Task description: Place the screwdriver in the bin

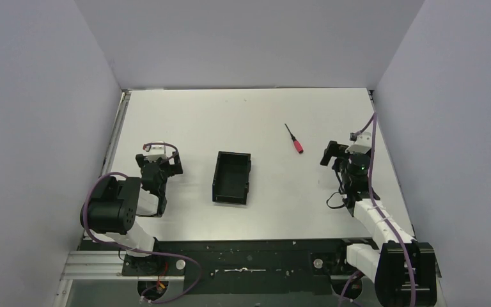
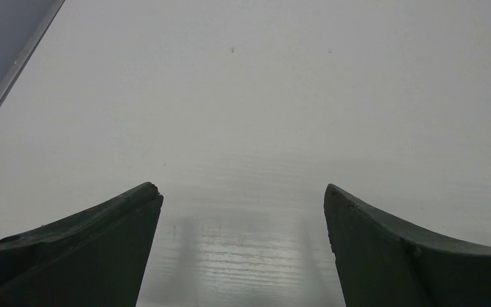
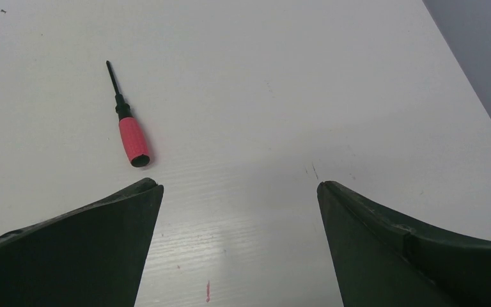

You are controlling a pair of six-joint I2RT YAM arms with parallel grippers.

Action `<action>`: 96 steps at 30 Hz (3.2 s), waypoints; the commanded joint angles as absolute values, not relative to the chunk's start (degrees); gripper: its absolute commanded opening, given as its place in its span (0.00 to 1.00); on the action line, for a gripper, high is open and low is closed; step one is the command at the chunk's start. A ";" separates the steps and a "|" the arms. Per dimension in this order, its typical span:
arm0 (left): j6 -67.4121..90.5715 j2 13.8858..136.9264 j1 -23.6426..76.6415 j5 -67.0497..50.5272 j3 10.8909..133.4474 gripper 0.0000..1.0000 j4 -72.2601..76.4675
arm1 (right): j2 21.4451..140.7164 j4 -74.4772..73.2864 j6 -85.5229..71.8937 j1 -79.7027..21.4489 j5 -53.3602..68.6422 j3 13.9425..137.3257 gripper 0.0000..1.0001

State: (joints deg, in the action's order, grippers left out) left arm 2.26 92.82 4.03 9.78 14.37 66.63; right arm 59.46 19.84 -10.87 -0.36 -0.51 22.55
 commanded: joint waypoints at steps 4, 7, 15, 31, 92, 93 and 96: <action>1.84 92.20 3.96 9.23 14.59 0.97 69.26 | 55.73 22.50 -15.50 -0.10 -2.52 22.87 1.00; 1.80 92.23 3.95 9.23 14.59 0.97 69.26 | 56.25 19.26 -17.67 -0.17 -2.87 25.13 1.00; 1.84 92.27 3.96 9.24 14.59 0.97 69.33 | 60.14 14.67 -15.00 -1.64 9.00 32.11 1.00; 1.76 92.22 3.96 9.29 14.54 0.97 69.26 | 101.78 -28.13 -6.00 -14.44 0.37 80.66 1.00; 1.82 92.26 3.95 9.27 14.55 0.97 69.31 | 101.30 -38.44 -36.73 -60.90 -18.77 88.13 0.00; 1.84 92.22 3.94 9.23 14.58 0.97 69.26 | 101.97 -38.37 -36.80 -61.47 -19.03 87.61 0.00; 1.78 92.24 3.95 9.27 14.59 0.97 69.30 | 103.71 -37.76 -37.58 -62.22 -19.27 86.12 0.00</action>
State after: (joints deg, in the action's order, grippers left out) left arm 2.26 92.82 4.01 9.78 14.37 66.63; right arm 102.74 -41.80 -35.83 -61.32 -16.49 87.42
